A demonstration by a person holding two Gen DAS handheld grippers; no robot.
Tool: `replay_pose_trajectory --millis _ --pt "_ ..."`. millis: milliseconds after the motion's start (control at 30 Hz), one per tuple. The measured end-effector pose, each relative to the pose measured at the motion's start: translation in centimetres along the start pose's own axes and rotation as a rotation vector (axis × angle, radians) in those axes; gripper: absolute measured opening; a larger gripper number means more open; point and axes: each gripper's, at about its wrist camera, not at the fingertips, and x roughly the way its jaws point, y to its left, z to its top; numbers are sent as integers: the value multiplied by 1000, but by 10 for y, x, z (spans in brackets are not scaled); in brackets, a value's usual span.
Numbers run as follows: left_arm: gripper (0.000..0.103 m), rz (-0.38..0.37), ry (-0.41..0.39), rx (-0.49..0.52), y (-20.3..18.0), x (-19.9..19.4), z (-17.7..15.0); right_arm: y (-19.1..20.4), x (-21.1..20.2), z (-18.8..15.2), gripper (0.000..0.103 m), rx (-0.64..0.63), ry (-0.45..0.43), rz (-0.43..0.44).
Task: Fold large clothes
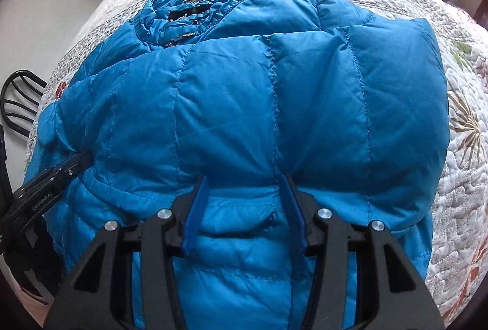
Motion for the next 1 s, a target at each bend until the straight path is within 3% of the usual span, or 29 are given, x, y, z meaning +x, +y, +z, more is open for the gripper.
replay_pose_trajectory --millis 200,267,333,400,500,667,867,1000 --pt "29 -24 15 -24 3 -11 5 3 -15 5 54 29 -1 37" --pt "34 -48 -7 -40 9 -29 2 7 -33 2 55 22 -38 85" --pt "46 -78 -43 -58 21 -53 -5 15 -47 -1 59 4 -55 87" --pt "49 -82 -79 -76 37 -77 -14 26 -53 -5 59 -18 -44 108" --pt "58 -66 -115 -138 76 -108 -36 47 -54 -13 59 -60 -4 152" --pt "62 80 -143 -287 161 -145 -83 90 -45 -26 61 -145 44 188" --pt "62 137 -175 -519 263 -169 -136 128 -29 -23 61 -201 62 189" --pt "62 135 -209 -670 312 -172 -159 136 -15 -17 61 -198 75 154"
